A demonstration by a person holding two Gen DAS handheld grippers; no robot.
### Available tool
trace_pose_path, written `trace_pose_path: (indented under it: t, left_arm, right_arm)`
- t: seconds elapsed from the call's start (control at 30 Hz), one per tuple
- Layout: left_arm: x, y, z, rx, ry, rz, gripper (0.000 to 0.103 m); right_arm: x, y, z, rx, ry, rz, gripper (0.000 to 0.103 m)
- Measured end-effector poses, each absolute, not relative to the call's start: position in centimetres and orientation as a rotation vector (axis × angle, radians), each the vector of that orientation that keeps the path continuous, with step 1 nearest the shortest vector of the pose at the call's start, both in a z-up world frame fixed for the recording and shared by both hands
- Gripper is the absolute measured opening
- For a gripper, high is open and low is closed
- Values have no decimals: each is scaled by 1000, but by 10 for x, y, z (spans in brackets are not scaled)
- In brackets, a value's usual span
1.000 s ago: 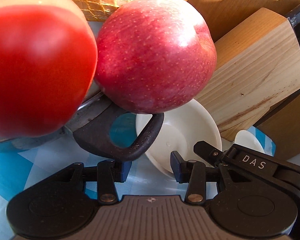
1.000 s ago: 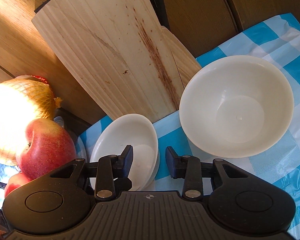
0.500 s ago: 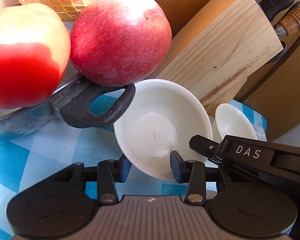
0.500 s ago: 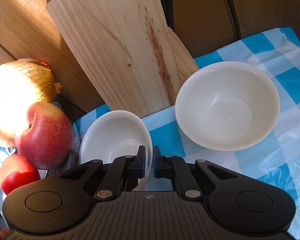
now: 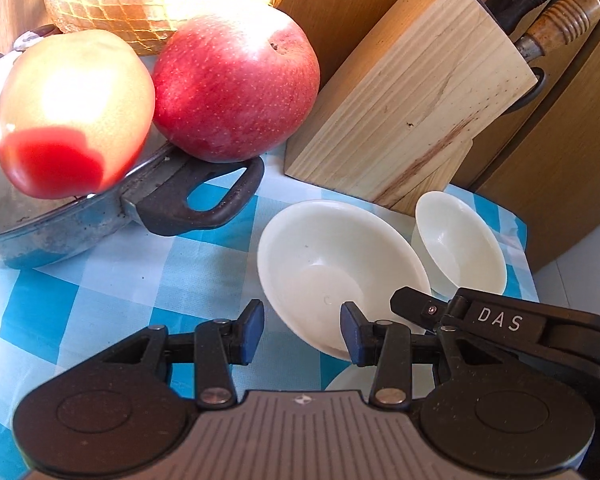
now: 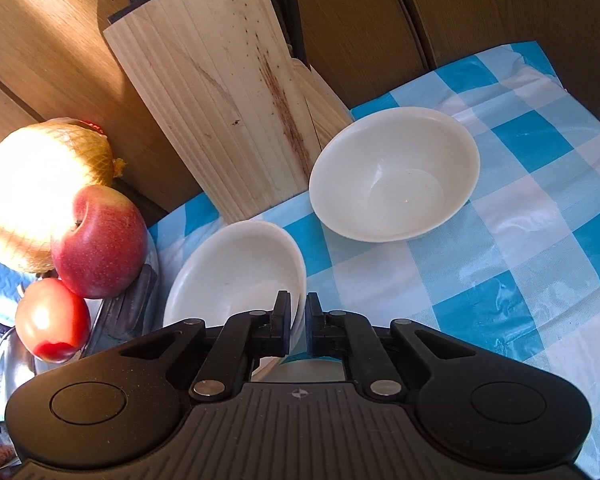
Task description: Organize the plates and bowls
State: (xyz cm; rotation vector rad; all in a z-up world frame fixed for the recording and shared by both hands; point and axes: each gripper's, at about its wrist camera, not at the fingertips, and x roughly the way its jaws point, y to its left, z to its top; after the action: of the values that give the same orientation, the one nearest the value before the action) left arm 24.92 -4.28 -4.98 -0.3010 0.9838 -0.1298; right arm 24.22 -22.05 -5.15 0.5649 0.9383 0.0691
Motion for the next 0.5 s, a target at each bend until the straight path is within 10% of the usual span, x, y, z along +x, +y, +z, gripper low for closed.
trace_pose_path:
  t: [0.5]
  left_arm:
    - [283,-60,-81,-118,952,-65,37]
  right_arm:
    - [263,-209,-61,474,913,49,37]
